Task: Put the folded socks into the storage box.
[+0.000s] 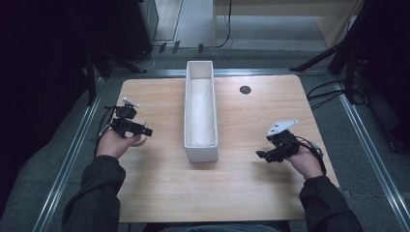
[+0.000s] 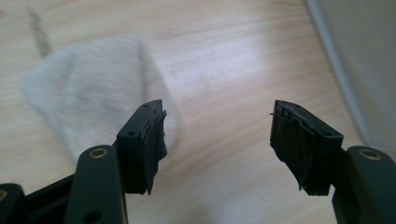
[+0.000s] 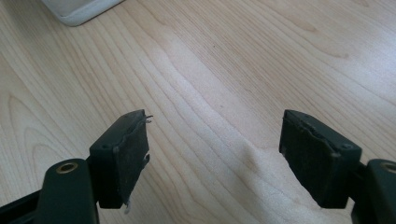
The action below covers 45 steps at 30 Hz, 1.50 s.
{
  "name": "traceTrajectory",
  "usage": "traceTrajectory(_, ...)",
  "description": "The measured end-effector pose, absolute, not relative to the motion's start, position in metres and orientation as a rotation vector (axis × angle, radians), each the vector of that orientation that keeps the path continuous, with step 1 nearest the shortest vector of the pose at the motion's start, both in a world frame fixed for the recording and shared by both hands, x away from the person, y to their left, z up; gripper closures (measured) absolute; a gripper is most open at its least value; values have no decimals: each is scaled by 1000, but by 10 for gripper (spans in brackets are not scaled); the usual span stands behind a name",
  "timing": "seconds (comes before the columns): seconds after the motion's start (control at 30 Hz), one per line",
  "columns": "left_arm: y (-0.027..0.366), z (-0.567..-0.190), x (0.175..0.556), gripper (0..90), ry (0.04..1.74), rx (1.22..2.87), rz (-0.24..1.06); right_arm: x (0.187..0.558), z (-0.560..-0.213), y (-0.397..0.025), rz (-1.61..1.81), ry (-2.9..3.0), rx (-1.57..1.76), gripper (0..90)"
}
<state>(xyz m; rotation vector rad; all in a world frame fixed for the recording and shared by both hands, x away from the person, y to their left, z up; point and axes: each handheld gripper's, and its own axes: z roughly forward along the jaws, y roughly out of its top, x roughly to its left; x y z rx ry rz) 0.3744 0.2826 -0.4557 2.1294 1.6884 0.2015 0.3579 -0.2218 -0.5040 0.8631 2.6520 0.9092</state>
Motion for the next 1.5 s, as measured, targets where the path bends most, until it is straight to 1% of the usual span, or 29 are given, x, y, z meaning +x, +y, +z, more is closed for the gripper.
traceTrajectory(0.13,291,-459,381,336,1723,2118,180,358,-505,-220,903,2662,848,241)
traceTrajectory(0.17,297,-459,384,335,1765,2096,181,358,-505,-220,904,2661,845,241)
traceTrajectory(0.37,312,-460,395,326,1865,2080,207,358,-505,-219,899,2667,841,241)
traceTrajectory(0.6,324,-469,404,309,1942,2025,146,357,-506,-217,892,2678,824,241)
traceTrajectory(0.73,328,-477,409,238,2005,2013,140,357,-506,-217,888,2679,828,241)
traceTrajectory(0.77,329,-481,411,236,2023,1994,123,357,-507,-217,884,2683,826,241)
traceTrajectory(0.83,329,-485,412,236,2033,1969,92,358,-507,-216,882,2686,818,241)
traceTrajectory(1.03,325,-500,413,238,2041,1965,59,357,-506,-216,875,2684,812,241)
traceTrajectory(1.27,317,-507,413,233,2049,1994,101,357,-506,-215,867,2683,810,241)
traceTrajectory(1.37,313,-510,412,265,2050,2018,132,357,-506,-215,865,2681,809,241)
traceTrajectory(1.5,311,-512,411,258,2054,2018,153,357,-506,-215,861,2680,808,238)
